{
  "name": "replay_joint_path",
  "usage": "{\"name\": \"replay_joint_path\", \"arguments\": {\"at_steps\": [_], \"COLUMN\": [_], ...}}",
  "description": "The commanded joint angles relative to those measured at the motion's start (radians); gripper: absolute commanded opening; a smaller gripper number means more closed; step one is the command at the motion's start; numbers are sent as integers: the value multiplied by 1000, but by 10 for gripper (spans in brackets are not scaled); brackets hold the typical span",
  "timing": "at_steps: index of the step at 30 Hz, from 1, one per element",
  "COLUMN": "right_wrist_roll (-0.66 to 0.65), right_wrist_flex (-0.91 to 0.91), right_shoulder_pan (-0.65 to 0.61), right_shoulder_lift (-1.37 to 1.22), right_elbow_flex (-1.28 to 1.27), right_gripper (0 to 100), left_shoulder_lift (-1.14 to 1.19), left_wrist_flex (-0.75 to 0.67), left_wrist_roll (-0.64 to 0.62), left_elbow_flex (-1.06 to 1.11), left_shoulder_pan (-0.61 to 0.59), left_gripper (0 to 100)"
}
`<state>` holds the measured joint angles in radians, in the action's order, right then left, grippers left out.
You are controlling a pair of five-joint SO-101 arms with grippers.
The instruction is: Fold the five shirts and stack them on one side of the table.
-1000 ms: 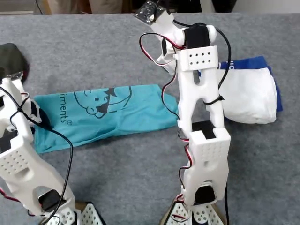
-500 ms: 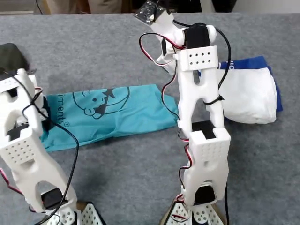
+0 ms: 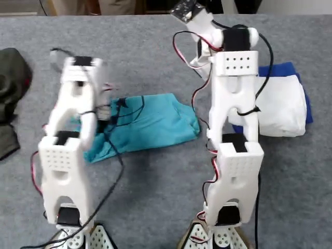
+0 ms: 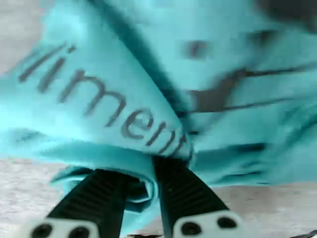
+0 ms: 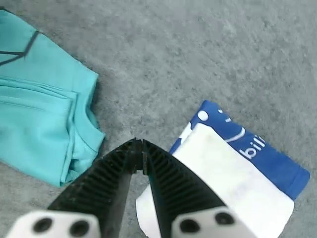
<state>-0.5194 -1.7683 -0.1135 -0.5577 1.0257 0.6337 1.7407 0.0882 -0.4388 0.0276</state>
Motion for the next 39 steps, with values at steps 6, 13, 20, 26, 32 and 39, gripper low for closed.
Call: {"name": "replay_joint_path", "arguments": {"at_steps": [6, 13, 20, 26, 32, 39], "right_wrist_roll": [2, 3, 8, 3, 2, 2], "right_wrist_flex": [-17, -17, -17, -14, -14, -15], "right_shoulder_pan": [31, 53, 124, 179, 226, 263], "right_shoulder_lift": [38, 38, 39, 91, 131, 137], "right_elbow_flex": [-2, 4, 8, 8, 7, -1], "right_gripper": [2, 2, 2, 2, 2, 2], "left_shoulder_lift": [-56, -56, -56, -56, -54, -54], "left_wrist_flex": [-72, -137, -186, -216, -255, -287], "left_wrist_roll": [-232, -345, -351, -353, -353, -353], "left_elbow_flex": [-206, -278, -279, -287, -279, -279], "left_shoulder_pan": [290, 351, 394, 459, 512, 522], "left_gripper": [18, 18, 18, 18, 18, 18]}}
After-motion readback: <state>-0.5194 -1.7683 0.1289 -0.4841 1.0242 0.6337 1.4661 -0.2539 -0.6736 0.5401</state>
